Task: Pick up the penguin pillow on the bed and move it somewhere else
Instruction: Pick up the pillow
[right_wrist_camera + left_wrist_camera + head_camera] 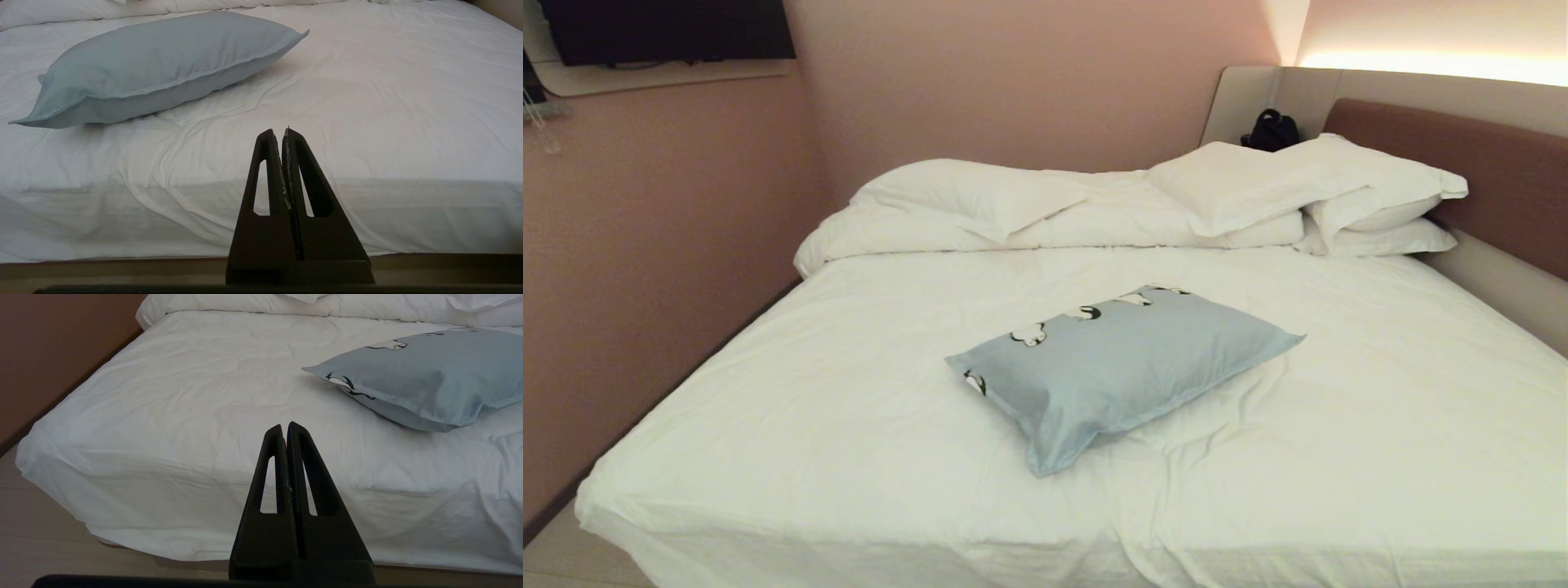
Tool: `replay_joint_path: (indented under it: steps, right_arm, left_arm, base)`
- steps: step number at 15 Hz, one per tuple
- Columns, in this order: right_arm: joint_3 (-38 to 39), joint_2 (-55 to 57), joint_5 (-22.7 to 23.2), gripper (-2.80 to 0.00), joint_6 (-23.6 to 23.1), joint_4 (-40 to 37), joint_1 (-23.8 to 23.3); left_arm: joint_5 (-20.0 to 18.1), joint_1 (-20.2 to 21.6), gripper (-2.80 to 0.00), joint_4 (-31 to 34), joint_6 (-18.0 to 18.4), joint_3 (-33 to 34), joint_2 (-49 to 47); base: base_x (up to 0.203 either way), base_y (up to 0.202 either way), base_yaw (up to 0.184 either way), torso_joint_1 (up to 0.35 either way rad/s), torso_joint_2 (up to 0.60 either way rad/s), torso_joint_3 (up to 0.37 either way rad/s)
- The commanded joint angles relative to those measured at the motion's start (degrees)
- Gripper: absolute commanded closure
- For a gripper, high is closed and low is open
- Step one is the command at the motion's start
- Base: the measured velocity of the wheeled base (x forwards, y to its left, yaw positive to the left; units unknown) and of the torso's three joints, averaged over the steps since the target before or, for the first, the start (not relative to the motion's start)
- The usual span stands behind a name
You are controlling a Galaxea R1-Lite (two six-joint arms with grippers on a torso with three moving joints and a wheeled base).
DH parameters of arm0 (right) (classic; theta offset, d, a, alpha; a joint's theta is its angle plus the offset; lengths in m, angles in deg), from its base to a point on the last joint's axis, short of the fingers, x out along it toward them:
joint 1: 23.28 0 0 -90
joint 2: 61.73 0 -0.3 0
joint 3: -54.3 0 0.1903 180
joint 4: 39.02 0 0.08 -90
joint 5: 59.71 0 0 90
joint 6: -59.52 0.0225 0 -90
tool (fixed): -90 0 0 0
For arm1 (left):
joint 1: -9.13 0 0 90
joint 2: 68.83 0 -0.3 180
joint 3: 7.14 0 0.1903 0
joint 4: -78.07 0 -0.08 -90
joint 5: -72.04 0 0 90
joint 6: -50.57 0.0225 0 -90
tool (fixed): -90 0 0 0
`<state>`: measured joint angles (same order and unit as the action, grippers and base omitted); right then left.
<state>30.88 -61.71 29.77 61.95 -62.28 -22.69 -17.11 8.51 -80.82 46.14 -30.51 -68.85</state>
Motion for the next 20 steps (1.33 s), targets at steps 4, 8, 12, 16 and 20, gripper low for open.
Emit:
replay_joint_path:
  steps: [4, 8, 12, 16, 20]
  right_arm:
    - [0.0, 0.0, 0.0, 0.00, 0.0, 0.1, 0.0]
    - [0.0, 0.0, 0.0, 0.00, 0.0, 0.0, 0.0]
    - [0.0, 0.0, 0.0, 0.00, 0.0, 0.1, 0.0]
    - [0.0, 0.0, 0.0, 0.00, 0.0, 0.1, 0.0]
    - [0.0, 0.0, 0.0, 0.00, 0.0, 0.1, 0.0]
  left_arm:
    - [0.0, 0.0, 0.00, 0.0, 0.0, 0.0, 0.0]
    - [0.0, 0.0, 0.00, 0.0, 0.0, 0.0, 0.0]
    - [0.0, 0.0, 0.00, 0.0, 0.0, 0.0, 0.0]
    - [0.0, 0.0, 0.00, 0.0, 0.0, 0.0, 0.0]
    - [0.0, 0.0, 0.00, 0.0, 0.0, 0.0, 0.0]
  base:
    - [0.000, 0.000, 0.000, 0.000, 0.00, 0.000]
    - [0.000, 0.000, 0.000, 0.000, 0.00, 0.000]
    - [0.000, 0.000, 0.000, 0.000, 0.00, 0.000]
    - [0.000, 0.000, 0.000, 0.000, 0.00, 0.000]
    - [0.000, 0.000, 0.000, 0.000, 0.00, 0.000]
